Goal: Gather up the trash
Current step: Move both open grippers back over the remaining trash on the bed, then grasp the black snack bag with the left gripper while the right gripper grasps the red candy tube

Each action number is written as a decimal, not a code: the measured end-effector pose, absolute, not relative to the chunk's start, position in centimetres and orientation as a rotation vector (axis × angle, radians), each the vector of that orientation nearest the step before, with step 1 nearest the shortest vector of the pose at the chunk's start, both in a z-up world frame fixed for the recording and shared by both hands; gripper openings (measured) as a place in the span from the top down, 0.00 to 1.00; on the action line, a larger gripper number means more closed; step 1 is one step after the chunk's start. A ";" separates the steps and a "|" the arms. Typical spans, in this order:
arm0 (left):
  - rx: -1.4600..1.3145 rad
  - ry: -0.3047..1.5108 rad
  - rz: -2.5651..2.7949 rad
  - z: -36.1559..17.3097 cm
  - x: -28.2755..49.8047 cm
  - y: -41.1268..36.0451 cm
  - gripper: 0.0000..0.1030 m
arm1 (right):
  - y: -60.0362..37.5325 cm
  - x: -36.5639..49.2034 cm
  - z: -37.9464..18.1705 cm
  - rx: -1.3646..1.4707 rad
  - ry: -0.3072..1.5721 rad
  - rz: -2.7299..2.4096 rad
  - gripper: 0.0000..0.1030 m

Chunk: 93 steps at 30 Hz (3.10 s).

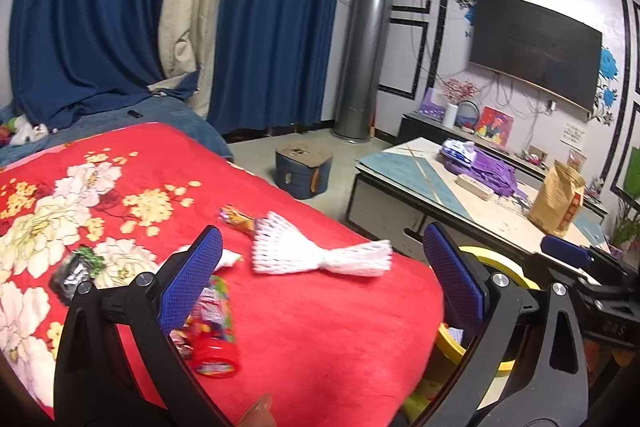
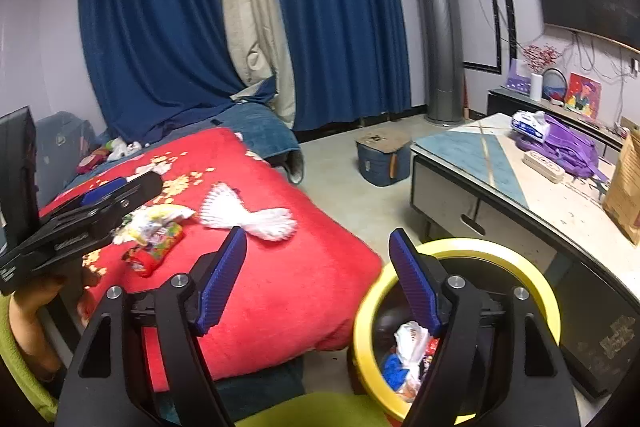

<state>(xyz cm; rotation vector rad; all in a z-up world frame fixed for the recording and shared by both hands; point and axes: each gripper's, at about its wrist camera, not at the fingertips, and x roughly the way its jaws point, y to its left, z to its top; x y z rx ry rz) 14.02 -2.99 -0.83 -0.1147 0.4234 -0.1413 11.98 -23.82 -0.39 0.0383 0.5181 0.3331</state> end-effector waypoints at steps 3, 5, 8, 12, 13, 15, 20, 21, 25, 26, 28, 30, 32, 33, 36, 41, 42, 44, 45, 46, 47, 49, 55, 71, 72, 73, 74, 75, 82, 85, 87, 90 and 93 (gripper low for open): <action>-0.125 0.415 -0.110 -0.6 13.9 -1.8 0.11 | -22.8 11.9 -0.1 0.028 0.515 0.358 0.29; -0.131 0.410 -0.094 -0.5 13.8 -1.1 0.11 | -21.9 11.8 0.0 0.025 0.513 0.375 0.28; -0.133 0.403 -0.070 -0.4 13.6 0.0 0.10 | -20.7 11.9 0.1 0.019 0.518 0.400 0.28; -0.141 0.393 -0.032 -0.2 13.5 1.4 0.11 | -18.6 11.9 0.1 -0.002 0.516 0.433 0.28; -0.142 0.390 -0.023 -0.1 13.5 1.8 0.11 | -18.1 11.9 0.2 -0.007 0.516 0.443 0.28; -0.148 0.387 0.001 -0.1 13.5 2.6 0.11 | -17.5 12.0 0.1 -0.014 0.516 0.457 0.28; -0.173 0.388 0.047 0.0 13.5 4.9 0.11 | -14.8 12.3 0.1 -0.028 0.519 0.497 0.28; -0.176 0.388 0.054 0.0 13.5 5.2 0.11 | -14.2 12.4 0.0 -0.029 0.521 0.503 0.28; -0.187 0.393 0.095 -0.1 13.4 7.0 0.11 | -12.3 12.8 -0.2 -0.039 0.533 0.531 0.28; -0.189 0.394 0.103 -0.1 13.4 7.3 0.11 | -11.8 12.9 -0.3 -0.043 0.536 0.537 0.28; -0.197 0.399 0.127 -0.2 13.5 8.3 0.11 | -10.8 13.2 -0.6 -0.052 0.546 0.550 0.28; -0.204 0.403 0.147 -0.2 13.6 9.4 0.10 | -9.8 13.4 -1.1 -0.062 0.558 0.561 0.28; -0.216 0.416 0.173 -0.5 13.7 10.6 0.11 | -8.7 13.7 -1.5 -0.073 0.573 0.572 0.28; -0.220 0.418 0.181 -0.6 13.7 10.9 0.11 | -8.3 13.8 -1.7 -0.075 0.580 0.576 0.28; -0.249 0.436 0.216 -1.1 13.7 12.7 0.11 | -7.1 14.5 -2.5 -0.088 0.604 0.587 0.28; -0.266 0.476 0.244 -2.0 14.0 14.5 0.11 | -5.2 15.2 -3.7 -0.107 0.639 0.598 0.28; -0.266 0.486 0.247 -2.2 14.1 14.7 0.11 | -4.9 15.5 -4.0 -0.110 0.648 0.597 0.28; -0.272 0.512 0.248 -2.8 14.3 15.3 0.11 | -4.3 15.9 -4.6 -0.112 0.664 0.596 0.28; -0.277 0.525 0.244 -3.0 14.4 15.5 0.11 | -4.1 16.1 -4.9 -0.109 0.675 0.596 0.28; -0.281 0.538 0.241 -3.3 14.5 15.7 0.11 | -3.6 16.4 -5.2 -0.106 0.690 0.598 0.28; -0.285 0.553 0.242 -3.6 14.7 16.0 0.11 | -3.3 16.7 -5.5 -0.107 0.699 0.600 0.28; -0.303 0.588 0.241 -4.4 15.0 16.5 0.11 | -2.5 17.1 -6.1 -0.116 0.716 0.602 0.30; -0.327 0.647 0.234 -6.0 15.7 17.0 0.11 | -1.4 18.1 -7.6 -0.124 0.763 0.602 0.39; -0.381 0.766 0.187 -8.6 16.9 17.3 0.64 | -2.2 18.6 -9.6 -0.084 0.837 0.619 0.70; -0.384 0.767 0.183 -8.7 16.9 17.3 0.65 | -2.5 18.6 -9.6 -0.076 0.836 0.621 0.70; -0.387 0.767 0.180 -8.7 16.8 17.3 0.66 | -2.9 18.6 -9.5 -0.063 0.837 0.625 0.70; -0.388 0.767 0.176 -8.7 16.8 17.3 0.68 | -3.0 18.6 -9.5 -0.058 0.836 0.625 0.70; -0.388 0.765 0.171 -8.7 16.8 17.2 0.68 | -3.2 18.5 -9.4 -0.054 0.832 0.624 0.70; -0.389 0.731 0.150 -8.0 16.4 16.9 0.85 | -4.9 17.6 -8.7 -0.034 0.802 0.626 0.71; -0.393 0.702 0.139 -7.5 16.1 16.8 0.89 | -5.8 17.1 -8.4 -0.025 0.792 0.628 0.71; -0.397 0.683 0.121 -6.9 15.9 16.5 0.89 | -6.3 16.8 -8.1 -0.023 0.784 0.629 0.71; -0.396 0.655 0.093 -5.8 15.7 15.9 0.89 | -7.1 16.4 -7.7 -0.012 0.775 0.630 0.71; -0.379 0.626 0.064 -4.5 15.4 14.8 0.89 | -7.6 16.1 -7.2 -0.003 0.764 0.630 0.71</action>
